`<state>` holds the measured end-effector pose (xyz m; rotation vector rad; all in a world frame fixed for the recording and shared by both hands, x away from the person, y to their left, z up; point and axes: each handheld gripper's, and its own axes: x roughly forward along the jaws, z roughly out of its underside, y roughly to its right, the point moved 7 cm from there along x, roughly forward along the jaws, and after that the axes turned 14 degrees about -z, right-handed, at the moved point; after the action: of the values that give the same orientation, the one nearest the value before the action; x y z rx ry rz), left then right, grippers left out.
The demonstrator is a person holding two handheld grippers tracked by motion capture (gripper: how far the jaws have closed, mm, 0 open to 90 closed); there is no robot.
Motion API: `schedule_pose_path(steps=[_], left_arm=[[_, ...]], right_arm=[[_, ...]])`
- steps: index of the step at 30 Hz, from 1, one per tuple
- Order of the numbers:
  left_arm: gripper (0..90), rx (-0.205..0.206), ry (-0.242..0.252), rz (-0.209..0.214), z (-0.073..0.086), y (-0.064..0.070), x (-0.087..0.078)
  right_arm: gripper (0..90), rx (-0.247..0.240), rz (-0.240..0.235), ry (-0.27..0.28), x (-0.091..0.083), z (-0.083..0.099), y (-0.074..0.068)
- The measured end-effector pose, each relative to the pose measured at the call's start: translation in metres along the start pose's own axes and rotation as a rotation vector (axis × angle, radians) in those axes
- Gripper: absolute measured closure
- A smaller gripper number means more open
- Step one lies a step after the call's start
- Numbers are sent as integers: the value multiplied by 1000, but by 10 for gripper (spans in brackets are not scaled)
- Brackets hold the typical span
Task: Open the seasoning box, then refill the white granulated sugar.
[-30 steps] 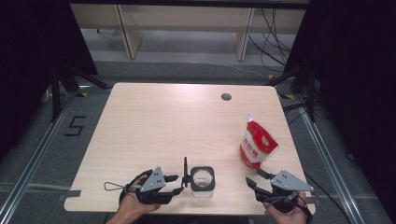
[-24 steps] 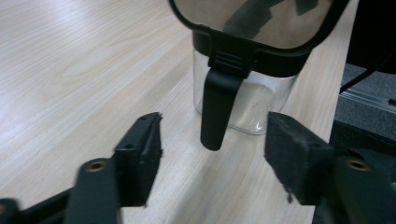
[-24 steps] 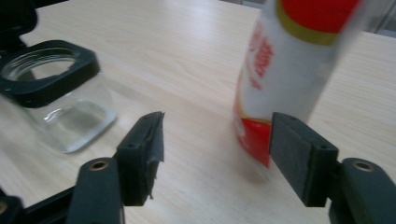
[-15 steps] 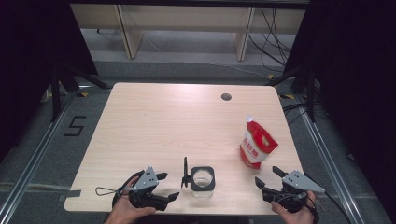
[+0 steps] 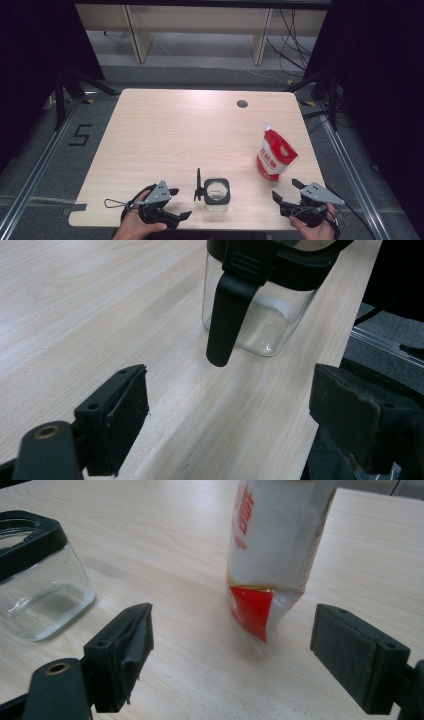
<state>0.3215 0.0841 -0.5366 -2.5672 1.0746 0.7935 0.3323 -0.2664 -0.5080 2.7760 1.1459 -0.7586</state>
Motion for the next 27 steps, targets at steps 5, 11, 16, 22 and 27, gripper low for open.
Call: schedule_pose_path(steps=[5, 11, 16, 22, 27], left_arm=[[156, 11, -27, 4, 2, 0, 0], [156, 5, -11, -8, 2, -1, 2], [157, 12, -11, -8, 5, -1, 1], [157, 19, -17, -19, 6, -4, 2], [157, -5, -18, -13, 7, -3, 3]], right_arm=[[181, -1, 35, 15, -2, -1, 3], [164, 23, 53, 34, -2, -2, 10], [158, -10, 86, 74, 4, -8, 25], [157, -20, 89, 97, 24, -16, 30], [156, -6, 80, 134, 39, -19, 36]])
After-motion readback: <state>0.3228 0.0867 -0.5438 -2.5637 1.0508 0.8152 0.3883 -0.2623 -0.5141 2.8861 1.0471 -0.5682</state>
